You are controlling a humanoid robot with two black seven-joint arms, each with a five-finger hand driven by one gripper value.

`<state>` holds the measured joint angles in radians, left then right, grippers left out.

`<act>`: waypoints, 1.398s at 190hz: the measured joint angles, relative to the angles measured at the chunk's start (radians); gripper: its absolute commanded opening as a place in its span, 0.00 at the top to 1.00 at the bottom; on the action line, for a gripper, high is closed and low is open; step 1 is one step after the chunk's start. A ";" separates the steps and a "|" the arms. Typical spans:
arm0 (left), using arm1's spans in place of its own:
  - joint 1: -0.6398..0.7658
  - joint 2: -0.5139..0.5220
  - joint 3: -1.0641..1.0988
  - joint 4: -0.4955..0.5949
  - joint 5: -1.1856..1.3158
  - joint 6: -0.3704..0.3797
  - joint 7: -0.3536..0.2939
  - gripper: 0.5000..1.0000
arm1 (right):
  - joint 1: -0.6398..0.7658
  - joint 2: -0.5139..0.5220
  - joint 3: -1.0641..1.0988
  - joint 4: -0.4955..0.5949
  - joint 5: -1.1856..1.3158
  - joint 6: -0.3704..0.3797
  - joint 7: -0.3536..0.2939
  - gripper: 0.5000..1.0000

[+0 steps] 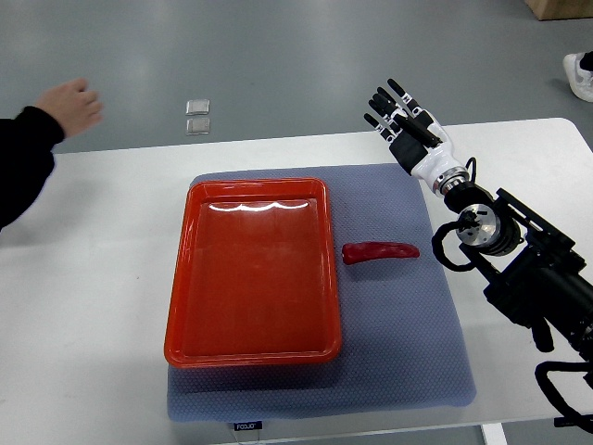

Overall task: Place red pepper on red tray
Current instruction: 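Move the right hand down toward the red pepper beside the tray, then close the right hand's fingers around the red pepper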

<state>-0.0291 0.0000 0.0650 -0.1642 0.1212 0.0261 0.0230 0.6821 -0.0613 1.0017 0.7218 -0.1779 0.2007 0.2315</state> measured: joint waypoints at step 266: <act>0.000 0.000 0.001 -0.002 0.000 -0.003 -0.009 0.00 | 0.242 -0.441 -0.843 0.410 -0.874 -0.031 -0.052 0.19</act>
<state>-0.0292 0.0000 0.0660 -0.1662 0.1214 0.0230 0.0137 0.9245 -0.5019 0.1591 1.1321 -1.0524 0.1698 0.1794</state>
